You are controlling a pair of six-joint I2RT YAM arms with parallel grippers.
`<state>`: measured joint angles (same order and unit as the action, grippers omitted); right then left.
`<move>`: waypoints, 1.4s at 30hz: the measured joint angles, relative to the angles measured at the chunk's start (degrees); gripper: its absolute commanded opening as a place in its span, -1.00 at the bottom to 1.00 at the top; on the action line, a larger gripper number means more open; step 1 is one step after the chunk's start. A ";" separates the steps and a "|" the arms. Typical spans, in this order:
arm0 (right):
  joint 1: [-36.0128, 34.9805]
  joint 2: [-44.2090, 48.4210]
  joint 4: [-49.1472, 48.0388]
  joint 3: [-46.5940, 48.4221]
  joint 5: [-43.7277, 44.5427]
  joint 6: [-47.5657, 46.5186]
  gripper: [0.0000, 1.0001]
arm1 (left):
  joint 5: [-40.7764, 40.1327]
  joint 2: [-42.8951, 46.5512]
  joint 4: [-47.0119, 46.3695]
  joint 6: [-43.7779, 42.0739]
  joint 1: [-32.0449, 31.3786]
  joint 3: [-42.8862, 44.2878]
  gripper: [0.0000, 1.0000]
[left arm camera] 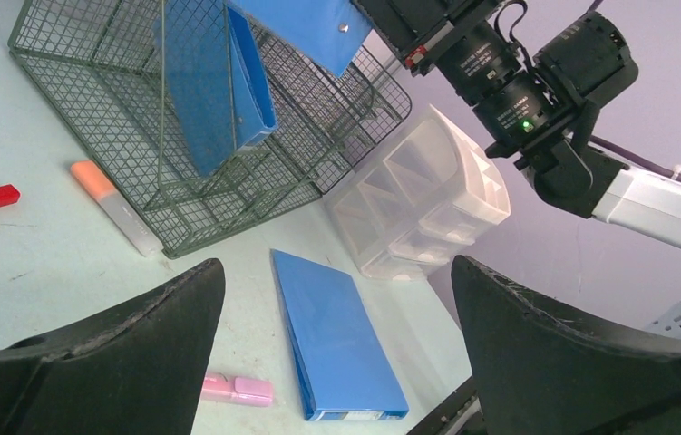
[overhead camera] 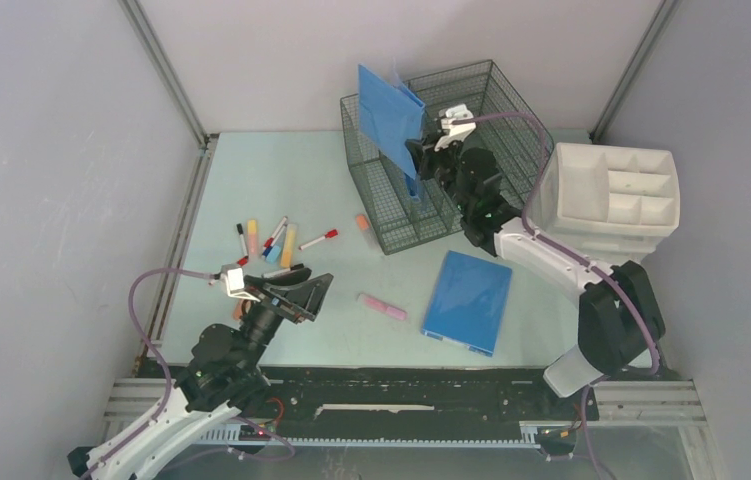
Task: Organize the desk
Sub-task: Place the folder in the storage box.
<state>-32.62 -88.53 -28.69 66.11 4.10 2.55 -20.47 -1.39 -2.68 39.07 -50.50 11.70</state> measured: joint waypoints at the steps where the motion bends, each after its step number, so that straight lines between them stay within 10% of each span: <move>1: -0.11 -0.63 -0.44 0.00 0.37 -0.24 -1.00 | -0.09 0.00 -0.17 0.02 0.00 -0.22 1.00; 8: -0.81 -4.74 -2.91 -0.02 1.66 -0.87 -1.00 | -0.13 0.02 -0.61 0.33 0.00 -1.20 1.00; 33: -3.37 -10.86 -11.19 -8.33 -1.68 -3.15 0.45 | -0.11 0.81 -1.62 1.49 0.00 -3.56 1.00; 42: -1.31 -10.64 7.04 1.07 -7.56 -6.32 0.49 | -0.02 0.81 -2.86 1.49 0.00 -3.69 1.00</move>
<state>-33.93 -99.18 -21.65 67.18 -3.46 -3.77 -20.49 -0.58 -5.54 40.56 -50.50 8.01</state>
